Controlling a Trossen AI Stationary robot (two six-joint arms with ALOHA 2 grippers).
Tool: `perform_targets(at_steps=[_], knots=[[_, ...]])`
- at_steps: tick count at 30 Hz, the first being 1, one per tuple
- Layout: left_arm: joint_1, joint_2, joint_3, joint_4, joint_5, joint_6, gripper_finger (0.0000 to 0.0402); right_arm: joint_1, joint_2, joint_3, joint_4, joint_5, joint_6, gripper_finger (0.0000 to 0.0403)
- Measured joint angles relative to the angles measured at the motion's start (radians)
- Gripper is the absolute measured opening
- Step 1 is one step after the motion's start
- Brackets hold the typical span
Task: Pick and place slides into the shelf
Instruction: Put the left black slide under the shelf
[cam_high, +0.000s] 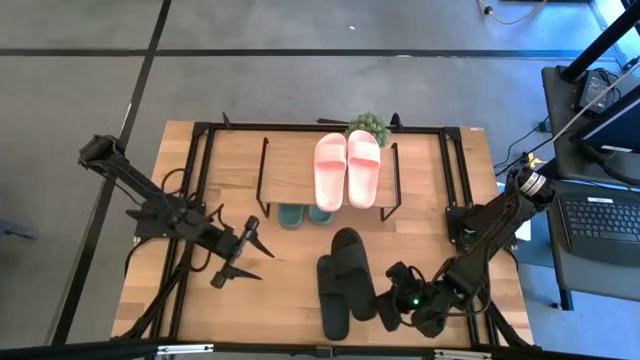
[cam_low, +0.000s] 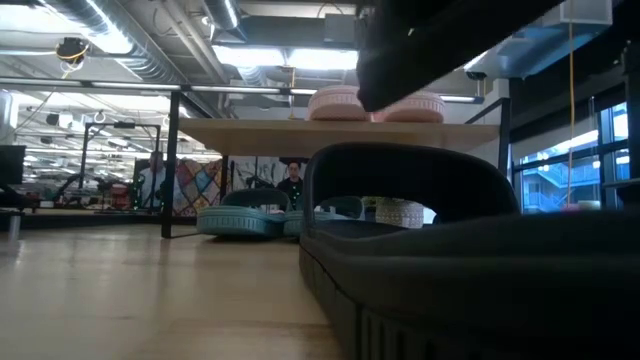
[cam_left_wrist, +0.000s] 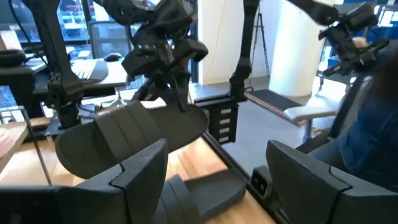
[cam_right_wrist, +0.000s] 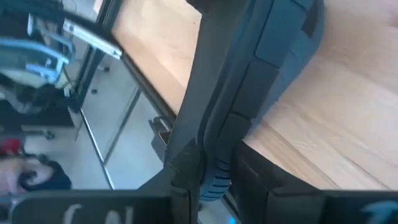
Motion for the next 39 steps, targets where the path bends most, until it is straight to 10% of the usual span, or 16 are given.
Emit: perform_targets(at_steps=[28, 39], knots=[[-0.186, -0.014, -0.030, -0.166, 0.002, -0.009, 0.0263, -0.006, 0.144, -0.088, 0.162, 0.247, 0.324, 0.0072], [-0.219, -0.014, -0.030, -0.222, 0.002, -0.010, 0.0263, -0.031, 0.143, -0.364, 0.611, 0.351, 0.280, 0.0072]])
